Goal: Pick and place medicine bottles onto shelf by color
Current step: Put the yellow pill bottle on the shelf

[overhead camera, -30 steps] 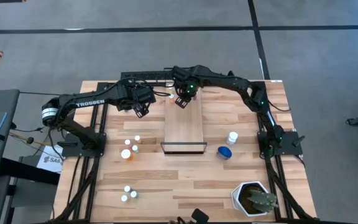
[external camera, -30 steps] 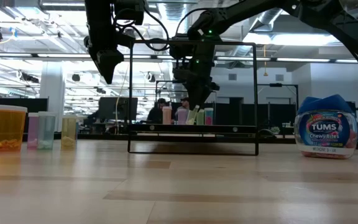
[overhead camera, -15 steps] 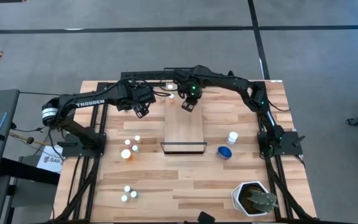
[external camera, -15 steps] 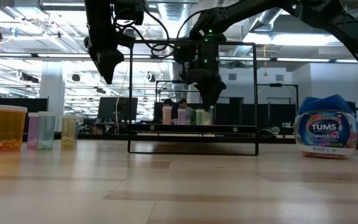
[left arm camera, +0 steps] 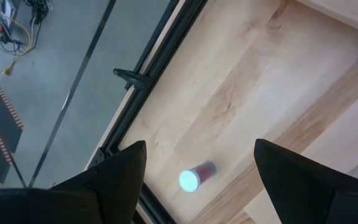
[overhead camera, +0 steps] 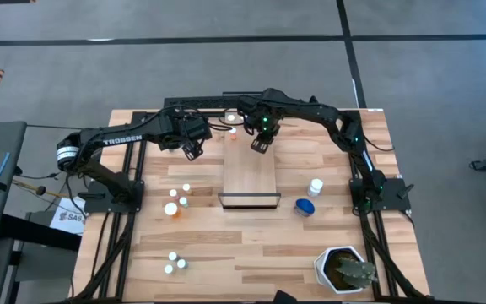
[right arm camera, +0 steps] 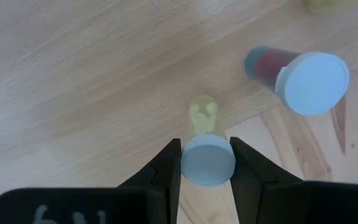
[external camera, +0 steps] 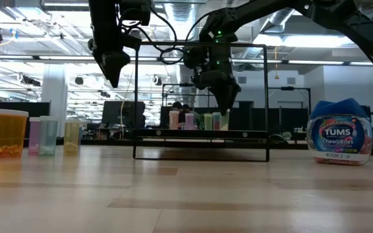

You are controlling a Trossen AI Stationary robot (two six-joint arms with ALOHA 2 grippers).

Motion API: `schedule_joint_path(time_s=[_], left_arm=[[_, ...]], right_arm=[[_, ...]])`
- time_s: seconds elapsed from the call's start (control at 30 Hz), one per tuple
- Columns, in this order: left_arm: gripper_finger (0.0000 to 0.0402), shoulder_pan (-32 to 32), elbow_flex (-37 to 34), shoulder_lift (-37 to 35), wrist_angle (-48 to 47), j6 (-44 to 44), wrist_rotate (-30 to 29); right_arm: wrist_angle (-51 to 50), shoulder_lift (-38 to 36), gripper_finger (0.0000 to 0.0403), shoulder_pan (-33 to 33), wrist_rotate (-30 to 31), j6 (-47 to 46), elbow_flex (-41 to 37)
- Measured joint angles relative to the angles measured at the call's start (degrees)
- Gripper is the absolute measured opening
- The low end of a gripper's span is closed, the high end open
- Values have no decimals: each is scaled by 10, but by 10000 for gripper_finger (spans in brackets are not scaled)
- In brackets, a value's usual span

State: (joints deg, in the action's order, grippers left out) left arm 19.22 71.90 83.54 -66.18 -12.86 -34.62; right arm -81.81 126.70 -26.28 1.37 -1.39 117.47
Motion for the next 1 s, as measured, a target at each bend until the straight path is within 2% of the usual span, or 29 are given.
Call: schedule_joint_path(time_s=[0.53, 1.0], left_arm=[[288, 0, 0, 0, 1, 2, 0], [288, 0, 0, 0, 1, 2, 0]], right_arm=[[16, 1, 185, 5, 0, 19, 0], [6, -16, 172, 4, 1, 21, 0]])
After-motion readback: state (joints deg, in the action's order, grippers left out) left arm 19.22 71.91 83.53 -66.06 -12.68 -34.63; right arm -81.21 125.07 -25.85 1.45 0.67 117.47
